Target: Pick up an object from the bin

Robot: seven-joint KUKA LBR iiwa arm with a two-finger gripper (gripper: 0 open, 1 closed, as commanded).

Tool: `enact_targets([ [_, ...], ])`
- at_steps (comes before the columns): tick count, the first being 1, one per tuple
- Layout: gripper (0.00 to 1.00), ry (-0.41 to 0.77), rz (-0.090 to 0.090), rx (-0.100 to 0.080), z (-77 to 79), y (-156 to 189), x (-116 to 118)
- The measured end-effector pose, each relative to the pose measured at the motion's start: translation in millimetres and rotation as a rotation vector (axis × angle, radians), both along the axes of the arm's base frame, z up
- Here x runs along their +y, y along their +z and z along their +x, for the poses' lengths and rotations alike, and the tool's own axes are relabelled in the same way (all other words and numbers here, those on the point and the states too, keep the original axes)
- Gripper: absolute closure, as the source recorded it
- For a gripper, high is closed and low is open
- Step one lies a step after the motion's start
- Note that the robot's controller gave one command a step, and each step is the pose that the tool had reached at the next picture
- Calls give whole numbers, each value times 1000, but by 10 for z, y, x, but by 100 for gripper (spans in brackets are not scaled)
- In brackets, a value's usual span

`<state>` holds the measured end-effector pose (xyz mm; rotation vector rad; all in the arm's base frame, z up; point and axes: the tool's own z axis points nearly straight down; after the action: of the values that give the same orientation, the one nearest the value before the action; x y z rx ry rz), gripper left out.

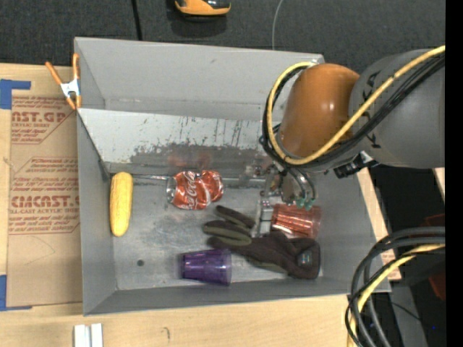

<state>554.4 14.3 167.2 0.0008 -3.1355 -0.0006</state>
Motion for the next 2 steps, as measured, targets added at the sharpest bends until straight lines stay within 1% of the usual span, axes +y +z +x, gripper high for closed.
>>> enact_targets([
  [1,0,0,0,-8,17,44,0],
  [2,0,62,0,-15,-128,-311,-193],
])
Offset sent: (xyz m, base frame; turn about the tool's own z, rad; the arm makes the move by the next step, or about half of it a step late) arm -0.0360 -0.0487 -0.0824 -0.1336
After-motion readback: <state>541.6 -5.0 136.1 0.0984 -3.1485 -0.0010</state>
